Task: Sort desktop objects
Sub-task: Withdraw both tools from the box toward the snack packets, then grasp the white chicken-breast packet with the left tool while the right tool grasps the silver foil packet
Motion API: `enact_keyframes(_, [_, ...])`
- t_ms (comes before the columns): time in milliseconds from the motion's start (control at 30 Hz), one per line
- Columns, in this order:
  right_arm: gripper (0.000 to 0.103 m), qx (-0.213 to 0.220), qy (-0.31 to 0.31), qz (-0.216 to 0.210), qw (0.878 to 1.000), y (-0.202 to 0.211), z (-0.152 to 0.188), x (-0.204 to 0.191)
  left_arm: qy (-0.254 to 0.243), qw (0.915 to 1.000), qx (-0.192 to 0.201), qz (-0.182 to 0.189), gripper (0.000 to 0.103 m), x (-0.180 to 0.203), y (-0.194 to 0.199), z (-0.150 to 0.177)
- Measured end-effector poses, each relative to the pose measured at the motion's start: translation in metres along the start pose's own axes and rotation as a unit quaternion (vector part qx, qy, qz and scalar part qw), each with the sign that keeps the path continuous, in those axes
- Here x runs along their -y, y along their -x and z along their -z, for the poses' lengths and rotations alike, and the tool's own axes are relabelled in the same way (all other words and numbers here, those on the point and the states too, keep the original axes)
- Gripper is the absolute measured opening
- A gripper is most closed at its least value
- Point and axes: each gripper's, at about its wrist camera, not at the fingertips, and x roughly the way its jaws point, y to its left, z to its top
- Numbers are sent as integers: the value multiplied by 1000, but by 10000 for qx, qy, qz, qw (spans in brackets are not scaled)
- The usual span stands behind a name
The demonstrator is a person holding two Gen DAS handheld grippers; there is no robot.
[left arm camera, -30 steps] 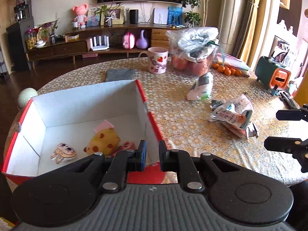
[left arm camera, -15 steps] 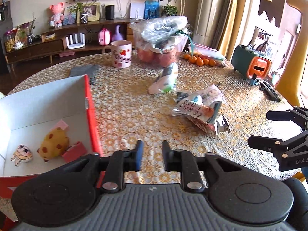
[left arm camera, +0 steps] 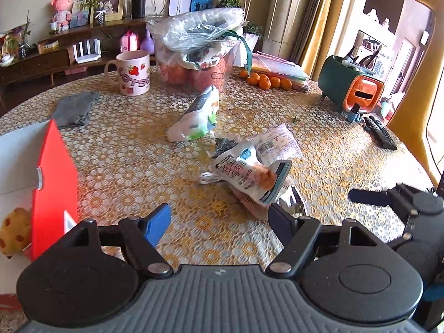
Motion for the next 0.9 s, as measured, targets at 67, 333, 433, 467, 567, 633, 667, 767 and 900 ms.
enact_keyframes(67, [100, -19, -25, 1, 10000, -7, 1, 3, 60, 10000, -58, -6, 80, 3, -11, -8])
enact_keyframes(333, [100, -28, -17, -5, 10000, -31, 1, 9, 406, 9977, -523, 165, 86, 14, -58, -40])
enact_keyframes(433, [100, -18, -3, -24, 10000, -38, 1, 10, 634, 9948, -762, 225, 87, 14, -77, -53])
enact_keyframes(467, [100, -17, 2, -33, 10000, -40, -1, 10, 693, 9938, -839, 227, 91, 12, -83, -57])
enact_keyframes(567, [100, -35, -13, -68, 10000, -47, -1, 11, 979, 9891, -1078, 231, 103, 9, -101, -67])
enact_keyframes(633, [100, -50, -28, -70, 10000, -52, -2, 12, 1080, 9870, -1178, 171, 103, 9, -110, -72])
enact_keyframes(667, [100, -53, -38, -69, 10000, -53, -3, 12, 1092, 9863, -1230, 137, 103, 9, -114, -73])
enact_keyframes(767, [100, -70, -75, -94, 9999, -59, -4, 13, 1204, 9831, -1376, 87, 103, 9, -126, -76])
enact_keyframes(900, [100, -74, -101, -105, 9999, -65, -6, 14, 1438, 9781, -1500, -83, 103, 8, -138, -78])
